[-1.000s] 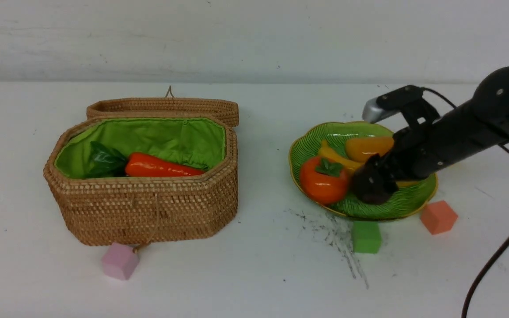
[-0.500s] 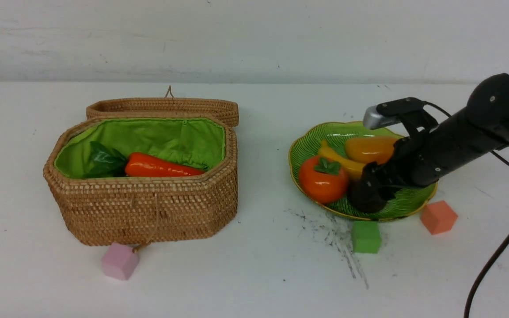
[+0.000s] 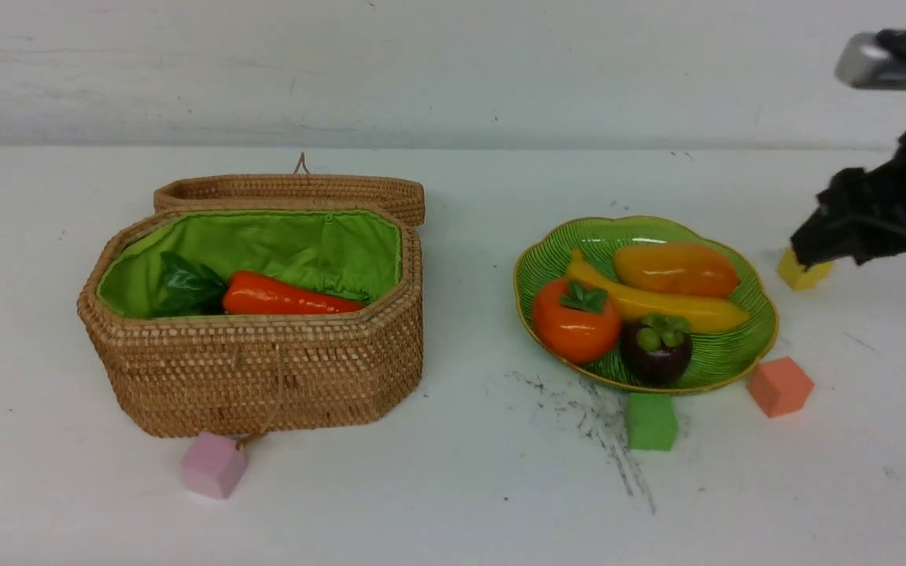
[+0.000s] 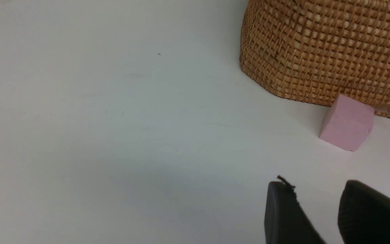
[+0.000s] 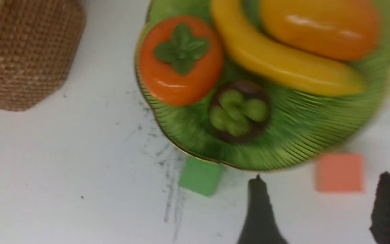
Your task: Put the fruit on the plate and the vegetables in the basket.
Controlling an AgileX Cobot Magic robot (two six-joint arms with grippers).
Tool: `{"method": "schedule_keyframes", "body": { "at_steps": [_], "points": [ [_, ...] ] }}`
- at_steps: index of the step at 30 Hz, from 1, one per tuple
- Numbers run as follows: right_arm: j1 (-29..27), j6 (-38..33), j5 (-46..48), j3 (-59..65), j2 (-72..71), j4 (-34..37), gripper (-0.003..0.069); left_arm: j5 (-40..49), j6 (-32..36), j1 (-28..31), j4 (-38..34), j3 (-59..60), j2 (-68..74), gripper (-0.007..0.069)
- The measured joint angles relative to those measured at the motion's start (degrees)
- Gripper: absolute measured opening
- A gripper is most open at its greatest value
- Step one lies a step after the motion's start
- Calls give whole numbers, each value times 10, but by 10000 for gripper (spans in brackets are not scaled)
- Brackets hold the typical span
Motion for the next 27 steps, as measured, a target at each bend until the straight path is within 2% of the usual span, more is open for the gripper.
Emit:
{"method": "schedule_keyframes", "body": {
  "at_steps": [6, 7, 11, 12, 13, 16, 22, 27],
  "points": [
    [-13, 50, 19, 102, -164, -36, 285, 0, 0, 0, 0, 0, 0, 239],
    [-13, 51, 19, 107, -164, -36, 280, 0, 0, 0, 0, 0, 0, 239],
    [-13, 70, 1, 229, -282, -57, 124, 0, 0, 0, 0, 0, 0, 239],
    [-13, 71, -1, 234, -290, -58, 116, 0, 0, 0, 0, 0, 0, 239],
    [-13, 71, -8, 274, -317, -59, 48, 0, 0, 0, 0, 0, 0, 239],
    [-13, 72, -40, 343, -351, -55, -8, 0, 0, 0, 0, 0, 0, 239],
    [-13, 75, -124, 445, -435, -24, -8, 0, 0, 0, 0, 0, 0, 239],
    [-6, 75, -96, 465, -493, -16, -8, 0, 0, 0, 0, 0, 0, 239]
  ]
}}
